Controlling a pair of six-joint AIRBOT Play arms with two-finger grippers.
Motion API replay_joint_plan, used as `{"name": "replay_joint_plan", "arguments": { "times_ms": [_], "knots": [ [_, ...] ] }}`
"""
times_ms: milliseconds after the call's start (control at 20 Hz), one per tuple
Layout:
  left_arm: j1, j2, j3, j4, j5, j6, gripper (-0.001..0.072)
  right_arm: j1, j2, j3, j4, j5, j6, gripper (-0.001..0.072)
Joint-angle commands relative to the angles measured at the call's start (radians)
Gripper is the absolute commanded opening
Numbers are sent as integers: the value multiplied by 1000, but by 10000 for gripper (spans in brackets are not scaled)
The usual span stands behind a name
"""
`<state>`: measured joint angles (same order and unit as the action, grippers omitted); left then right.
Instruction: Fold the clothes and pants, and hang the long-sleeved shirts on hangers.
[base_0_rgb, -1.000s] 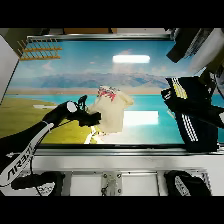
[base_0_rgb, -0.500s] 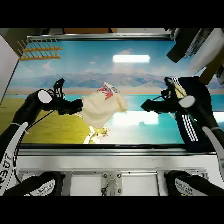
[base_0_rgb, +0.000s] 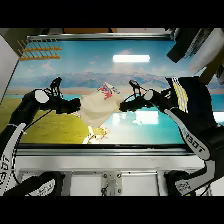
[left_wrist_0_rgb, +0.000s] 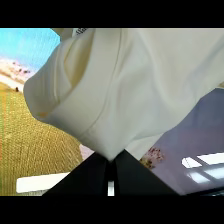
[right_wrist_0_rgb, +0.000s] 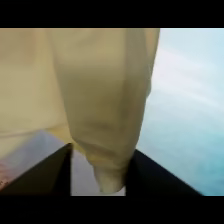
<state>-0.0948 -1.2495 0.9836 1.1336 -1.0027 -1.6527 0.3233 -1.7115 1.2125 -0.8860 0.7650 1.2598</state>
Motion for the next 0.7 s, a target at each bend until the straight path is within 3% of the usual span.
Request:
{"name": "replay_joint_plan", "arguments": {
  "times_ms": [0, 150, 300, 450, 650],
  "knots": [
    [1, 2, 1, 1, 0, 0, 8, 20, -40, 42, -29, -1, -7, 7],
    [40, 43, 37, 0, -2, 5, 8, -8, 40, 98, -180, 56, -7, 6],
    [110, 164, 212, -10, -27, 5, 8, -61, 219, 240, -348, 160, -8, 5],
    [112, 321, 419, -11, -29, 5, 7, -95, 426, 380, -360, 256, -7, 5],
    [48, 517, 553, -7, -15, 5, 8, -93, 694, 419, -360, 277, -3, 6]
  ]
}}
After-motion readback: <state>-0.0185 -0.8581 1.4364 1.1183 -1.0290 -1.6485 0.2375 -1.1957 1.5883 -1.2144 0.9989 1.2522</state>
